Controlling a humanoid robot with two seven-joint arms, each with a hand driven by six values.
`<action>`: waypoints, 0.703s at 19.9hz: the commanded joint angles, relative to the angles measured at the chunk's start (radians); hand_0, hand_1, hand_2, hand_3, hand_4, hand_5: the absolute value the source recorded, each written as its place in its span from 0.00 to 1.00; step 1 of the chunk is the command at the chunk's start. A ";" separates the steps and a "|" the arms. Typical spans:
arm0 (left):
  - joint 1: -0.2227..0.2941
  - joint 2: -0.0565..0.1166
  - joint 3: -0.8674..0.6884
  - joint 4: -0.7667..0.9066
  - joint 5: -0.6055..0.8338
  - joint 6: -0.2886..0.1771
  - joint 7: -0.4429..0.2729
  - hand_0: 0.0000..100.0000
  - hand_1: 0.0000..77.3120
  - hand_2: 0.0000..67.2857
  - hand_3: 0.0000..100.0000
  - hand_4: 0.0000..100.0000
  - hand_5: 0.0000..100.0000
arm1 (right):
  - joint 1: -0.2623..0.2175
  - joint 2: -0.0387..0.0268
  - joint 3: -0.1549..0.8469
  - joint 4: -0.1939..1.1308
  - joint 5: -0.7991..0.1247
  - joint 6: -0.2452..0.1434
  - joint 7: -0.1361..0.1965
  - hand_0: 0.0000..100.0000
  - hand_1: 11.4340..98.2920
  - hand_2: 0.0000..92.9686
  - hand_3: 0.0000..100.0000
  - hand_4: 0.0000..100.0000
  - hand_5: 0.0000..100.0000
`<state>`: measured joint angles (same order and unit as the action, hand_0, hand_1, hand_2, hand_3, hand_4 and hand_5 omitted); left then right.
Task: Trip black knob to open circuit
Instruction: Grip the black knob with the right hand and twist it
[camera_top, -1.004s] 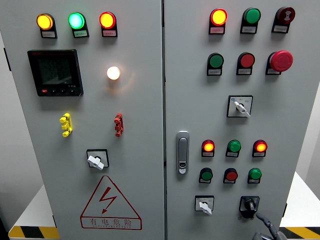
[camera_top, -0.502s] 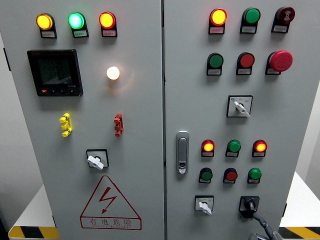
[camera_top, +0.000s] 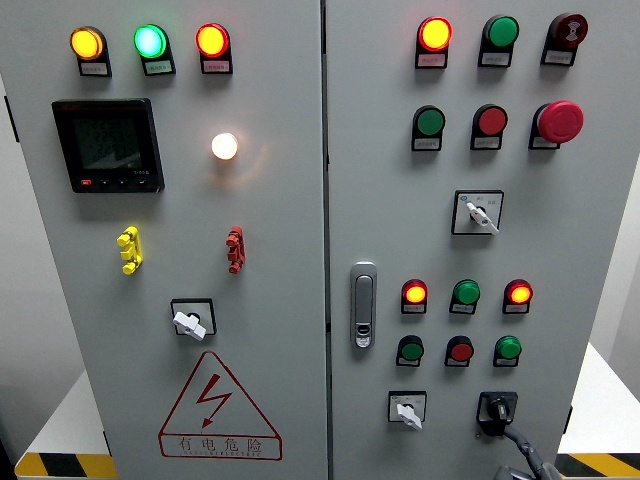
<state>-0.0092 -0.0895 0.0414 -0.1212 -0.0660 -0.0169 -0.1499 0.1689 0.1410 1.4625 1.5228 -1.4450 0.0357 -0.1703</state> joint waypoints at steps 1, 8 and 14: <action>0.000 0.001 0.000 0.000 0.000 0.000 0.000 0.00 0.04 0.19 0.21 0.07 0.02 | 0.001 0.0002 -0.001 0.000 0.001 0.000 -0.001 1.00 0.77 0.05 0.86 0.92 1.00; 0.000 -0.001 0.000 0.000 0.000 0.000 0.000 0.00 0.04 0.19 0.21 0.07 0.02 | 0.003 0.0002 -0.014 0.007 0.015 0.001 -0.014 1.00 0.75 0.05 0.87 0.93 1.00; 0.000 0.001 0.000 0.000 0.000 0.000 0.000 0.00 0.04 0.19 0.21 0.07 0.02 | 0.015 0.0002 -0.019 0.007 0.029 0.001 -0.020 1.00 0.73 0.05 0.87 0.94 1.00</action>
<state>-0.0096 -0.0894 0.0414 -0.1212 -0.0660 -0.0169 -0.1503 0.1811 0.1411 1.4450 1.5290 -1.4244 0.0360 -0.1864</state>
